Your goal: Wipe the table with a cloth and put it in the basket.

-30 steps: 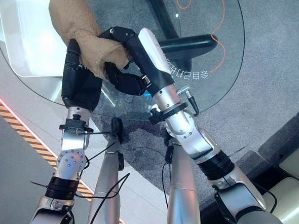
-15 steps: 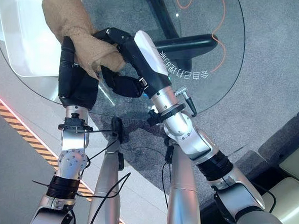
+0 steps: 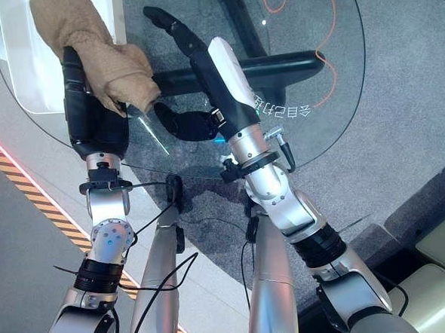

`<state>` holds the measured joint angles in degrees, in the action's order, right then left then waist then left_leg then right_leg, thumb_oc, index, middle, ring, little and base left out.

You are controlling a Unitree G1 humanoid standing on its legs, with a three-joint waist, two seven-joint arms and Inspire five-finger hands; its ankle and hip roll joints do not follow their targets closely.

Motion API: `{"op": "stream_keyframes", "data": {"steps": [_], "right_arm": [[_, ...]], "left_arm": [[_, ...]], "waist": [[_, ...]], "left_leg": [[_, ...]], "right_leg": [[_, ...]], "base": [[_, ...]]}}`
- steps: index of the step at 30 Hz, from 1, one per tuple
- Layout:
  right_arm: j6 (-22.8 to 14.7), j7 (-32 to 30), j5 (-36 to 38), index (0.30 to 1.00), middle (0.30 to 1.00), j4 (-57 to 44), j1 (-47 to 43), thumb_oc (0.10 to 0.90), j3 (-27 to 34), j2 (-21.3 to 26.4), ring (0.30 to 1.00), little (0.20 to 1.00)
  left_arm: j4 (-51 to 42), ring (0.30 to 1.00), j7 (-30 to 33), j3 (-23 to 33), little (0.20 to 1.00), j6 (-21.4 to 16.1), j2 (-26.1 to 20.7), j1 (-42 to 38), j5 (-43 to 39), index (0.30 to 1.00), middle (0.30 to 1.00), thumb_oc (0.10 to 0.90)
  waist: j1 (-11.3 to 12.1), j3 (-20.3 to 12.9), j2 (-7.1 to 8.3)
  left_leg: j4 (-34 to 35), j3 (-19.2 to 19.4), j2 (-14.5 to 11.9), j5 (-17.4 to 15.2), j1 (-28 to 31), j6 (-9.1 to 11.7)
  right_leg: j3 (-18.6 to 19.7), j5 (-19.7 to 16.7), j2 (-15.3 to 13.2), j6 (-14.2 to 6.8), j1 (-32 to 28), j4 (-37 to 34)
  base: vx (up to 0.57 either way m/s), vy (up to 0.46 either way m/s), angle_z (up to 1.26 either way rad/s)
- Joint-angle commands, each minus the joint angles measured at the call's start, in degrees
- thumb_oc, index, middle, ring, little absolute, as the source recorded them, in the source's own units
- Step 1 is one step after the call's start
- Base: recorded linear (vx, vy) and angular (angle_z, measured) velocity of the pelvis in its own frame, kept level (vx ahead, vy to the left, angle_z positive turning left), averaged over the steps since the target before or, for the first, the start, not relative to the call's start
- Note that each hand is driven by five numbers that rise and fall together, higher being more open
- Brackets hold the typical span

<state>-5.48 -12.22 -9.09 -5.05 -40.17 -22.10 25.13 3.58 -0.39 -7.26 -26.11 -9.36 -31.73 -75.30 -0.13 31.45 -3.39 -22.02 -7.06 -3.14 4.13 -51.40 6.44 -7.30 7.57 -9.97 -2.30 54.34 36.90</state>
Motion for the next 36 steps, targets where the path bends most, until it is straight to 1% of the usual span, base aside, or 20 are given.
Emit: {"op": "stream_keyframes", "data": {"steps": [1, 17, 24, 29, 31, 36], "right_arm": [[-4.75, -1.80, -1.99, 0.900, 0.900, -5.99, -5.34, 0.800, 1.88, -1.81, 0.900, 0.900], [-4.45, -3.55, -2.22, 0.900, 0.900, -5.29, -5.75, 0.800, 2.20, -1.99, 0.900, 0.900], [-4.58, -11.41, -2.40, 0.900, 0.900, -2.18, -3.55, 0.800, 4.57, -1.75, 0.900, 0.900], [-4.95, -15.65, -2.42, 0.900, 0.900, -0.07, -1.86, 0.800, 6.56, -1.42, 0.900, 0.900], [-4.65, -19.27, -3.46, 0.900, 0.900, 1.66, -0.71, 0.800, 7.66, -1.32, 0.900, 0.900], [-4.41, -24.97, -3.24, 0.900, 0.900, 5.46, 1.21, 0.800, 9.29, -0.71, 0.900, 0.900]], "left_arm": [[-11.39, 0.300, -2.40, 2.94, 0.200, -5.73, -0.79, -5.45, 6.66, 0.300, 0.300, 0.100], [-10.16, 0.300, 0.15, 3.60, 0.200, -7.40, -1.05, -6.09, 8.38, 0.300, 0.300, 0.100], [-8.75, 0.300, 1.39, 4.68, 0.200, -8.87, -1.68, -6.21, 9.97, 0.300, 0.300, 0.100], [-8.08, 0.300, 1.16, 5.33, 0.200, -9.42, -2.15, -6.20, 9.99, 0.300, 0.300, 0.100], [-7.50, 0.300, 0.90, 5.77, 0.200, -9.93, -2.36, -6.12, 9.39, 0.300, 0.300, 0.100], [-6.22, 0.300, 1.02, 6.39, 0.200, -10.58, -3.05, -6.48, 10.42, 0.300, 0.300, 0.100]], "waist": [[1.40, -1.66, 1.48], [1.31, -1.66, 1.57], [0.84, -1.66, 1.51], [0.46, -1.66, 1.53], [0.15, -1.66, 1.50], [-0.35, -1.66, 1.58]], "left_leg": [[-3.74, 5.22, 6.62, -5.15, 0.41, -6.95], [-3.36, 5.14, 6.56, -4.93, 0.64, -6.68], [-3.31, 5.40, 6.36, -5.09, 1.01, -6.57], [-3.42, 5.49, 6.29, -5.21, 0.87, -6.58], [-3.12, 5.57, 6.24, -5.28, 1.18, -6.63], [-2.61, 5.72, 6.10, -5.39, 1.92, -6.64]], "right_leg": [[1.84, -3.71, 7.42, 0.35, -0.79, -5.53], [1.92, -3.98, 7.47, 0.17, -1.11, -6.13], [2.19, -3.89, 7.51, 0.11, -1.37, -6.15], [2.43, -3.91, 7.56, 0.09, -1.28, -6.23], [2.67, -3.92, 7.71, 0.01, -1.44, -6.44], [2.98, -4.09, 7.73, -0.21, -2.05, -7.11]], "base": [[0.00, 0.000, 0.00], [0.00, 0.000, 0.00], [0.00, 0.000, 0.00], [0.00, 0.000, 0.00], [0.00, 0.000, 0.00], [0.00, 0.000, 0.00]]}}
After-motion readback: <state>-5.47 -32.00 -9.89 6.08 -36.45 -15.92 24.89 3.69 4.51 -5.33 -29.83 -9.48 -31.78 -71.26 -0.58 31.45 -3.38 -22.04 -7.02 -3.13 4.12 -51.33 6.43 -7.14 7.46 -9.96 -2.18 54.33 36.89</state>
